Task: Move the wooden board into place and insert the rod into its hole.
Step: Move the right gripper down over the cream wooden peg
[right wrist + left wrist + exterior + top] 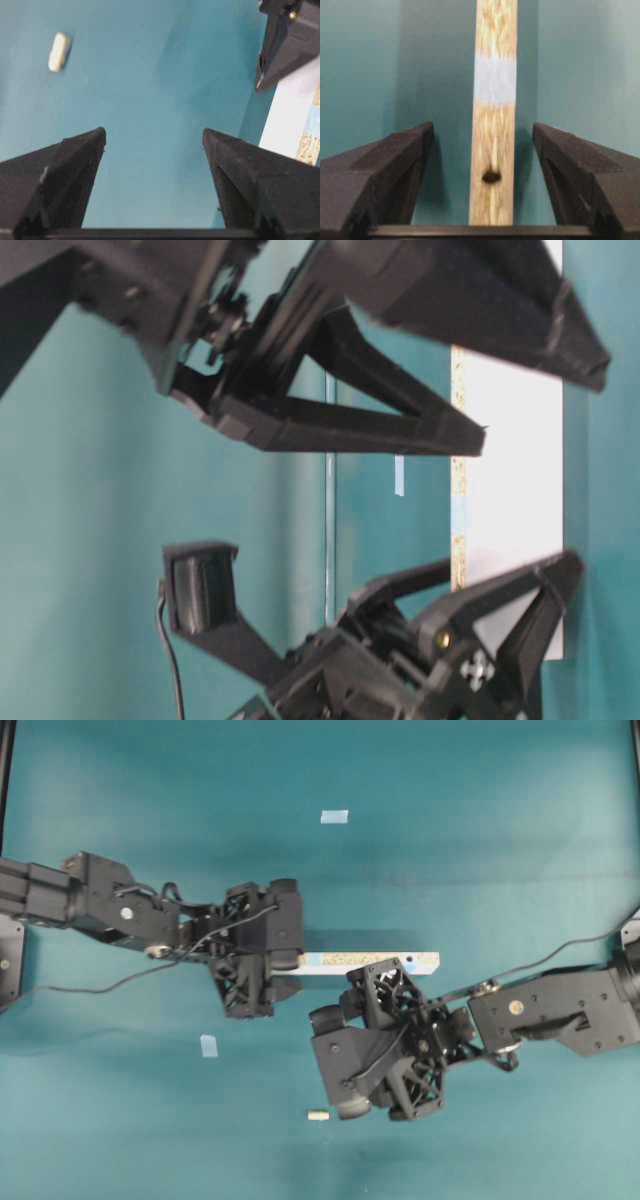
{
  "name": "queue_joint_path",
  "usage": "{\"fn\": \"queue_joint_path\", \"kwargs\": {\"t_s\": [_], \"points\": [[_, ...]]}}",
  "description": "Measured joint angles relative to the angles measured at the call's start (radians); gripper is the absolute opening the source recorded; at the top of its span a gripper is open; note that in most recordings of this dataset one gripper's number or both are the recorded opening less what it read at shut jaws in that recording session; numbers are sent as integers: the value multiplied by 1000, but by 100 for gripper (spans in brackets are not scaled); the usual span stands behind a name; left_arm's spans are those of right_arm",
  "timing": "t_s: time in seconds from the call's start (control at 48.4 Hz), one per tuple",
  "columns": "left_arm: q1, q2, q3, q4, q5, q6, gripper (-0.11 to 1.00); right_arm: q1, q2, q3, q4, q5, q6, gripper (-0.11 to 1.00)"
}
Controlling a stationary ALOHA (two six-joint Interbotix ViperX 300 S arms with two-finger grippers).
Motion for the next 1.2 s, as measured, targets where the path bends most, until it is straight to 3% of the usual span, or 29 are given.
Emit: {"fn": "queue_joint_path", "kwargs": {"t_s": [0.165,0.537,0.826,1.198], "points": [[0,-31,32,0,-11,0,78,8,34,-60,5,107,115,85],[2,-46,87,0,-164,0,78,63,183,-256,12,244,225,85],[0,-48,140,0,-225,-2,78,78,287,-373,15,295,368,85],[0,-48,144,0,-270,0,77,83,365,-439,41,344,383,85]]}}
